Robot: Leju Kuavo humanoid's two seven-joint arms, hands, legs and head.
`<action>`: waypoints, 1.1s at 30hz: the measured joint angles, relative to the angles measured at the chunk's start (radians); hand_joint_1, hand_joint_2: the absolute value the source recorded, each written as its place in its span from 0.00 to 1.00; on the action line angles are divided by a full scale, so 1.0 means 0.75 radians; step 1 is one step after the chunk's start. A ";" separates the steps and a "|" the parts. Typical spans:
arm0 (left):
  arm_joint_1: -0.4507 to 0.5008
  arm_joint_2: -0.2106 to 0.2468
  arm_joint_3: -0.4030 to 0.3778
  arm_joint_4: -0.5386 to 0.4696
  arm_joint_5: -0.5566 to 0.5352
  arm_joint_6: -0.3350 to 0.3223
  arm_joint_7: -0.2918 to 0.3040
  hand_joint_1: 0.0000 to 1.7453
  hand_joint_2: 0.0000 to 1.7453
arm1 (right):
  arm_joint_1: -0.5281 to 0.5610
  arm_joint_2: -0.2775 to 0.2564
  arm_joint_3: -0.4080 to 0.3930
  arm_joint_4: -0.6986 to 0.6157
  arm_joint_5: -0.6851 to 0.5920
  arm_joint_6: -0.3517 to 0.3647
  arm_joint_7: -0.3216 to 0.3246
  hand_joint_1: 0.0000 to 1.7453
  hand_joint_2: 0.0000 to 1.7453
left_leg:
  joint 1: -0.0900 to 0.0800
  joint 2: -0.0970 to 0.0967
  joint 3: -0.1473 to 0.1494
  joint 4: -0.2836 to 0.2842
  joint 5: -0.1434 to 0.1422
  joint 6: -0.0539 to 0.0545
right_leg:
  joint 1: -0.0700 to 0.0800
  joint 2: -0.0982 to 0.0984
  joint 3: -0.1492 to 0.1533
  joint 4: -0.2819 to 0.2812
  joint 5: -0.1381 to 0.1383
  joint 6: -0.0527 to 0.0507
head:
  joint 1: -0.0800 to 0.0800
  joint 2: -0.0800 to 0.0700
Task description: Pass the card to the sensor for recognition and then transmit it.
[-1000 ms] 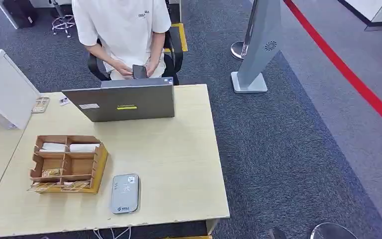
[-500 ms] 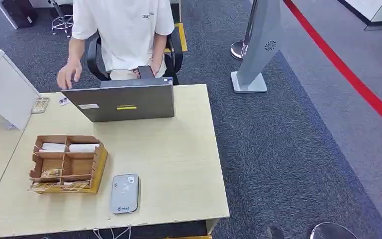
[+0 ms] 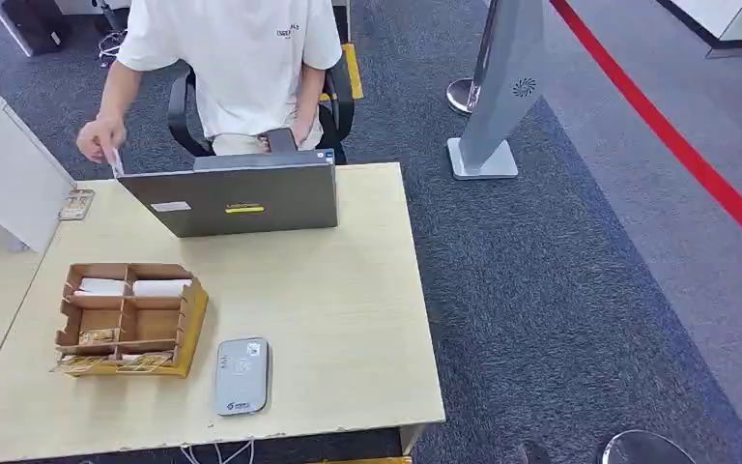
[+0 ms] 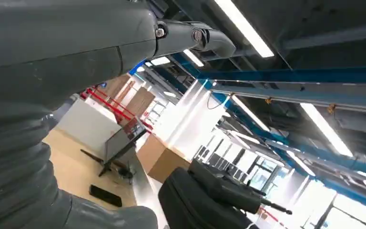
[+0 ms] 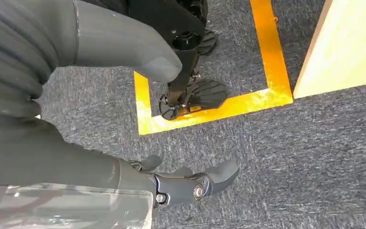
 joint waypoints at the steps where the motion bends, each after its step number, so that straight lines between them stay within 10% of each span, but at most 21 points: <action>1: -0.013 0.011 -0.018 0.016 -0.035 -0.008 0.014 0.00 1.00 | 0.000 0.000 -0.004 0.001 0.000 0.001 0.000 0.00 1.00 | 0.000 0.000 0.000 0.000 0.000 0.000 | 0.000 0.000 0.000 0.000 0.000 0.000 | 0.001 -0.001; 27: -0.438 0.228 -0.518 0.584 -0.817 -0.034 0.304 0.00 1.00 | 0.000 0.000 -0.060 0.016 0.058 0.038 0.017 0.00 1.00 | 0.000 0.002 -0.003 0.001 0.001 -0.001 | 0.000 0.003 -0.004 0.003 0.001 -0.001 | 0.001 0.000; 28: -0.450 0.233 -0.533 0.608 -0.841 -0.025 0.311 1.00 1.00 | 0.000 0.000 -0.062 0.017 0.063 0.042 0.017 0.00 1.00 | 0.000 0.002 -0.003 0.001 0.001 -0.001 | 0.000 0.003 -0.004 0.003 0.001 -0.001 | 0.001 0.000; 33: -0.471 0.255 -0.584 0.682 -0.873 0.034 0.310 1.00 1.00 | -0.002 0.000 -0.078 0.023 0.084 0.042 0.018 0.00 1.00 | 0.000 0.002 -0.003 0.001 0.001 -0.001 | 0.000 0.003 -0.004 0.003 0.001 -0.001 | 0.000 0.000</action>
